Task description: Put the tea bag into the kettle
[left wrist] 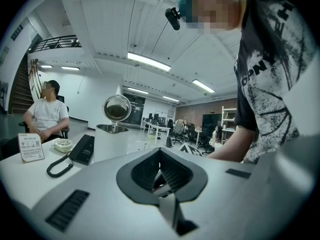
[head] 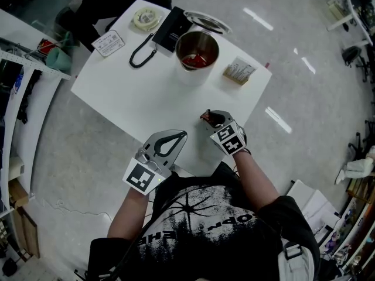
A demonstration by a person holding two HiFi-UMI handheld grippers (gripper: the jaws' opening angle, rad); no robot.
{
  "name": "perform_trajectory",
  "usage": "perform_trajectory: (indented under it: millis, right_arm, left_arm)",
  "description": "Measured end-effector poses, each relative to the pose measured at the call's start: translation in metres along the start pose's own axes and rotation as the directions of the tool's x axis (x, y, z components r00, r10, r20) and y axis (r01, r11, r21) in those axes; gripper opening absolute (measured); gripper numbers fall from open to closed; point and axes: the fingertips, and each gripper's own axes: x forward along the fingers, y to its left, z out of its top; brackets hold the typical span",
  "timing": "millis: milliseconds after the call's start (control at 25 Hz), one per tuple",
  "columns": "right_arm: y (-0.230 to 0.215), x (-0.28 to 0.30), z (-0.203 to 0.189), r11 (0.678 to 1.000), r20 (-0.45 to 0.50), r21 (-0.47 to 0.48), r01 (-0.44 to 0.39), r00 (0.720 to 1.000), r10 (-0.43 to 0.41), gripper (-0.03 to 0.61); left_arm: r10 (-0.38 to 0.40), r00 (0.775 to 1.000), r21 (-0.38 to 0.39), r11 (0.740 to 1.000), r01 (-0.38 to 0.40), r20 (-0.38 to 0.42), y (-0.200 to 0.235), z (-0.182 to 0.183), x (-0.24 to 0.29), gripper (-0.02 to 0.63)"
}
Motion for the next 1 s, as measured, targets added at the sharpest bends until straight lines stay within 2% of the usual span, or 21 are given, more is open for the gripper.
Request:
perform_trajectory:
  millis: [200, 360, 760, 1000]
  right_arm:
    - [-0.002, -0.025, 0.036, 1.0, 0.101, -0.001, 0.027, 0.995, -0.027, 0.129]
    - [-0.004, -0.049, 0.065, 0.998, 0.19, -0.006, 0.063, 0.98, -0.061, 0.129]
    - [-0.003, -0.126, 0.129, 0.987, 0.401, 0.001, 0.16, 0.904, -0.147, 0.129]
    - [-0.005, -0.151, 0.142, 0.979, 0.445, 0.018, 0.204, 0.875, -0.19, 0.129]
  left_arm:
    - [-0.015, 1.0, 0.022, 1.0, 0.015, 0.014, 0.0, 0.007, 0.0, 0.012]
    - [-0.021, 0.999, 0.035, 0.999, 0.02, 0.031, 0.004, 0.014, 0.0, 0.012]
    - [-0.049, 0.997, 0.108, 0.993, 0.042, 0.056, 0.013, 0.036, 0.002, 0.012]
    - [-0.078, 0.994, 0.153, 0.986, 0.066, 0.071, 0.012, 0.046, 0.005, 0.012]
